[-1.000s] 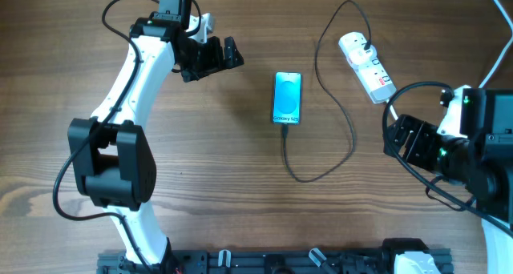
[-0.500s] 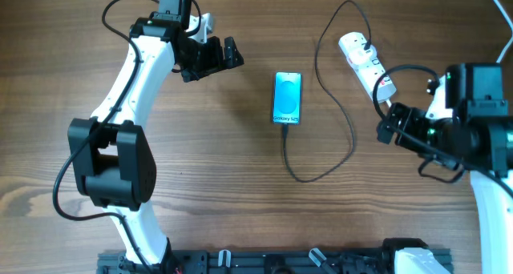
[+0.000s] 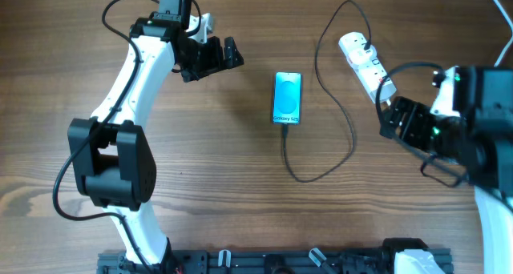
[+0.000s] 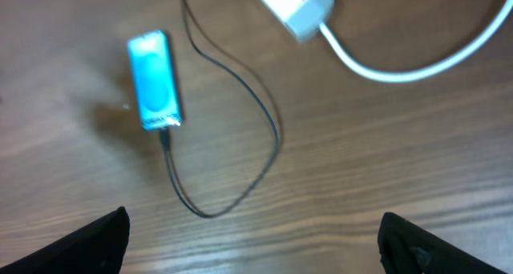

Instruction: Plug charger to phone and switch on socket

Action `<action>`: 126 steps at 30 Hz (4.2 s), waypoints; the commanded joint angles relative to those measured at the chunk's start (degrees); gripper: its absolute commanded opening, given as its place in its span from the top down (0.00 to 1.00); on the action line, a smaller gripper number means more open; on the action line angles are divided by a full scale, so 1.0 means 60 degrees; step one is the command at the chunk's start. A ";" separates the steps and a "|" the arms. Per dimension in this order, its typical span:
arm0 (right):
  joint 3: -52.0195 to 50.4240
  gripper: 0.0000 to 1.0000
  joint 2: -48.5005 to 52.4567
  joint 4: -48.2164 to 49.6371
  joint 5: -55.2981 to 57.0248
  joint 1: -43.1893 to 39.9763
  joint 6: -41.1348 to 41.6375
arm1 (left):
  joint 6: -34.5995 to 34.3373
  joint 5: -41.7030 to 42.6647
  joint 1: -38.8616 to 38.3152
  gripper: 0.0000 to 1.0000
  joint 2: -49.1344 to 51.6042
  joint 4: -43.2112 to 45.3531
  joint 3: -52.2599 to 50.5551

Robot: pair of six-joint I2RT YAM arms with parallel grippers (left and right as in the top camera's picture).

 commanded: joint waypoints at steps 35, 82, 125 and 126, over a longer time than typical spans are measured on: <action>-0.8309 0.00 -0.7821 0.7304 -0.0419 0.0047 -0.0845 | 0.0113 -0.0055 0.0011 0.00 0.0044 -0.0004 -0.0026; -1.3278 0.00 -1.0513 1.4706 -0.0805 0.0047 -0.1096 | 0.0113 -0.0055 0.0011 0.00 0.0044 0.0000 -0.0026; -1.3271 0.00 -1.0513 1.2757 0.0459 0.0011 -0.3541 | 0.0113 -0.0055 0.0011 0.00 0.0044 -0.0004 -0.0026; -1.3271 0.00 -1.0513 1.2757 0.0535 0.0011 -0.3541 | 0.0113 -0.0055 0.0011 0.00 0.0044 -0.0004 -0.0026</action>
